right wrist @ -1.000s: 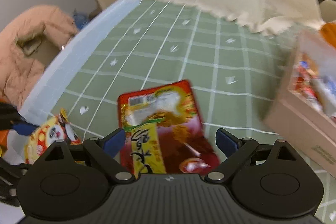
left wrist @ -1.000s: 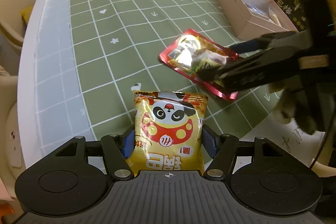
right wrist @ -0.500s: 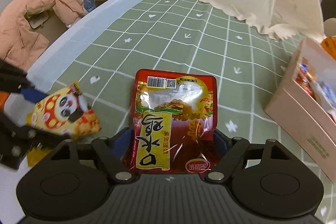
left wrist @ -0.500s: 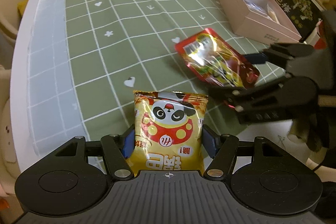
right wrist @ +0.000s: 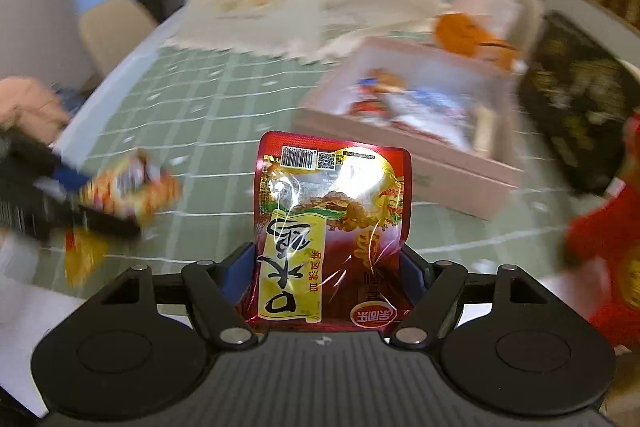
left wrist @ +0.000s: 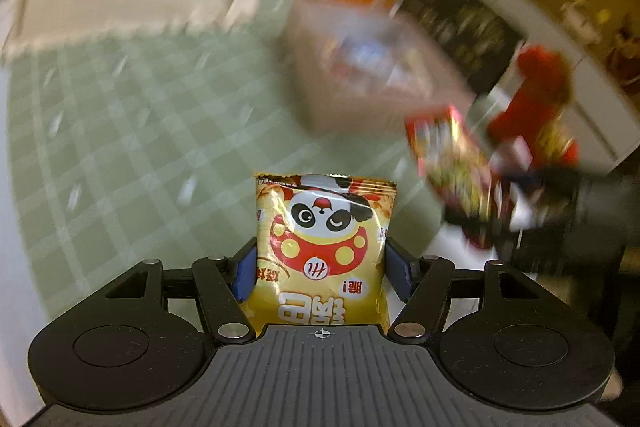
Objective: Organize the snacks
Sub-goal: 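Carry the panda packet into the pink box and open the left gripper while the right carries the red bag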
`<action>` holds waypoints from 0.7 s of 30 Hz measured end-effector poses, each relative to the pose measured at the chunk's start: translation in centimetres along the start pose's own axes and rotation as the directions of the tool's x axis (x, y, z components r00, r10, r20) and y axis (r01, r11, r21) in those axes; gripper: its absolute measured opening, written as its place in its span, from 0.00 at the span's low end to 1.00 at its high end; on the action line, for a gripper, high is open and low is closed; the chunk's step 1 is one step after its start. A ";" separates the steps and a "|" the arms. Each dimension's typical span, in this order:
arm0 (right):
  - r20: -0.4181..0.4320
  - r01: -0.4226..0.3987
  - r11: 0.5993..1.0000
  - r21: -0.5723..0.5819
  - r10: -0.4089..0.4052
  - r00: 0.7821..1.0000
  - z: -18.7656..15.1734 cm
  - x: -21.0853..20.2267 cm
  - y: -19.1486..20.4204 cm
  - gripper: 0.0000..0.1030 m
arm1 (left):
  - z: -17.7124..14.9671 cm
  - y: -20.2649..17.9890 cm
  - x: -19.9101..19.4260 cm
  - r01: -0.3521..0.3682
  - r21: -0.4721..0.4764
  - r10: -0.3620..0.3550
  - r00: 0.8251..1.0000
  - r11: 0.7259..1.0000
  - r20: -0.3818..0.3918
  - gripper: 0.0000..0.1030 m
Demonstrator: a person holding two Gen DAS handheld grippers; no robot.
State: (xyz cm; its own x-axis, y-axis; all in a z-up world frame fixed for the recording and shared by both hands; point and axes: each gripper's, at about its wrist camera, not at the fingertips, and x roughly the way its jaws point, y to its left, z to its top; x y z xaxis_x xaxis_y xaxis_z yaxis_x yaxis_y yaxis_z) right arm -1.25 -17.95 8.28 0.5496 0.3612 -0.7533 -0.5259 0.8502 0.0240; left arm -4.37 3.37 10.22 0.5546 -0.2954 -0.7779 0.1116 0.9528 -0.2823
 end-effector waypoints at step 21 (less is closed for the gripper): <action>0.007 0.118 0.978 0.171 -0.121 0.993 0.0 -1.2 -4.4 0.73 | 15.4 -0.3 7.4 0.275 -0.089 -0.239 0.925 0.957 0.295 0.66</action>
State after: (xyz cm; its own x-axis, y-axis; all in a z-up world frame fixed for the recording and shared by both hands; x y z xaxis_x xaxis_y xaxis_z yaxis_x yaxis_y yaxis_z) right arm 0.43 -22.10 9.06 0.6141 0.2581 -0.7458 -0.3381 0.9399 0.0469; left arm 12.43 2.00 13.16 0.7295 -0.4801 -0.4871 0.1862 0.8247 -0.5339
